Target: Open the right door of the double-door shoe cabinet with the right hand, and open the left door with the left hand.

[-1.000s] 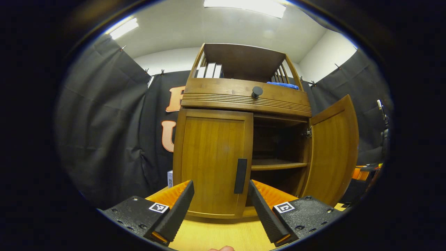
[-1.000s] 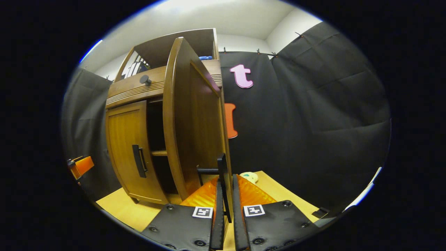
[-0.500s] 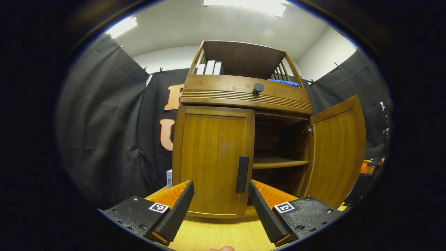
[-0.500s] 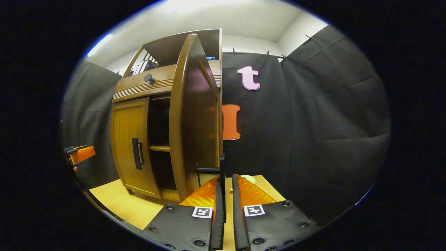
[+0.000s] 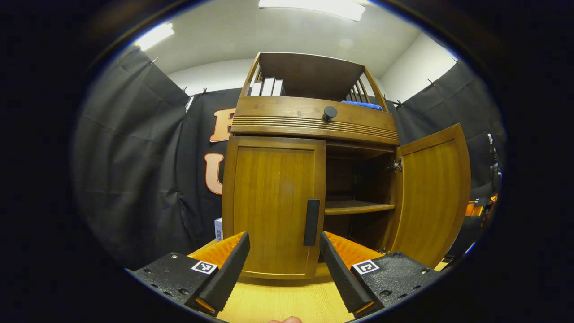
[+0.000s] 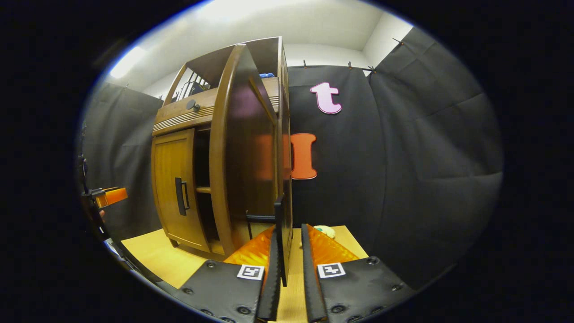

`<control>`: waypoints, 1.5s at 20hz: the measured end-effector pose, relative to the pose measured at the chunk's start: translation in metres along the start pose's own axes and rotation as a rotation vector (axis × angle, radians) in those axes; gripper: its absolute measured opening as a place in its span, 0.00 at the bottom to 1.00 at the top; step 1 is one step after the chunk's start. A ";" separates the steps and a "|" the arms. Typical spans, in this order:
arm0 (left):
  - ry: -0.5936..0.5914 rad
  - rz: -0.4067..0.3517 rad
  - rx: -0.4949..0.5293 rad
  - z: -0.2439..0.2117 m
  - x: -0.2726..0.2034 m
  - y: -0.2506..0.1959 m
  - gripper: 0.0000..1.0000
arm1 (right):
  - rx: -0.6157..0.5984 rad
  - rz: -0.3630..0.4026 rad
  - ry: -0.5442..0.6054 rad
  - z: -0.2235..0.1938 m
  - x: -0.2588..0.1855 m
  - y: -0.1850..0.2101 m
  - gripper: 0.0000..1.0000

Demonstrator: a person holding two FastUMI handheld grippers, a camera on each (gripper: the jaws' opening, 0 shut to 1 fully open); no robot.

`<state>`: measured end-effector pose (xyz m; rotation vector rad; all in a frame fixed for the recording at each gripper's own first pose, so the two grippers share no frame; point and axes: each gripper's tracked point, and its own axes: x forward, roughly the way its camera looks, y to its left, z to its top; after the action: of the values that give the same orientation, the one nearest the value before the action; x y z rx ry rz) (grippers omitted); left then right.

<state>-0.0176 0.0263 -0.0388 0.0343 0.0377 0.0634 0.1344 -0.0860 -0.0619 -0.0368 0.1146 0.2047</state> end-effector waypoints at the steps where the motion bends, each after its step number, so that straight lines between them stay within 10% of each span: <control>1: 0.004 0.004 0.003 -0.001 -0.003 0.002 0.92 | -0.002 -0.005 -0.002 0.000 0.000 0.002 0.27; 5: 0.015 0.015 0.008 -0.004 -0.007 0.006 0.92 | -0.007 -0.053 0.012 -0.006 -0.014 -0.006 0.46; 9: 0.031 0.006 -0.008 -0.009 -0.001 0.004 0.92 | 0.025 -0.163 0.001 -0.004 -0.051 -0.027 0.38; 10: 0.036 -0.002 -0.015 -0.011 0.000 0.000 0.92 | 0.047 -0.174 -0.011 -0.001 -0.060 -0.022 0.55; 11: 0.040 -0.013 -0.019 -0.013 0.002 -0.004 0.92 | 0.060 -0.180 -0.020 0.004 -0.070 -0.015 0.39; 12: 0.038 -0.020 -0.019 -0.014 0.006 -0.008 0.94 | 0.060 -0.190 -0.025 0.006 -0.077 -0.011 0.63; 13: 0.031 -0.032 -0.018 -0.012 0.011 -0.012 0.95 | 0.055 -0.191 -0.030 0.009 -0.081 -0.002 0.39; 14: 0.022 -0.044 -0.016 -0.010 0.017 -0.017 0.92 | 0.050 -0.183 -0.035 0.013 -0.087 0.009 0.51; 16: 0.006 -0.065 -0.014 -0.007 0.030 -0.025 0.94 | 0.044 -0.162 -0.028 0.018 -0.089 0.035 0.39; 19: -0.004 -0.101 -0.044 0.000 0.050 -0.040 0.92 | 0.030 -0.149 -0.021 0.018 -0.086 0.068 0.64; 21: -0.018 -0.126 -0.058 0.008 0.066 -0.049 0.92 | 0.066 -0.130 -0.033 0.020 -0.082 0.088 0.44; 26: 0.030 -0.169 -0.098 -0.002 0.088 -0.063 0.91 | 0.071 -0.117 0.008 0.006 -0.076 0.111 1.00; 30: 0.054 -0.178 -0.048 -0.020 0.113 -0.068 0.91 | 0.098 -0.096 0.016 0.003 -0.074 0.116 0.99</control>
<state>0.0991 -0.0337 -0.0654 -0.0188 0.0926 -0.1128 0.0387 0.0130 -0.0534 0.0530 0.1384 0.1023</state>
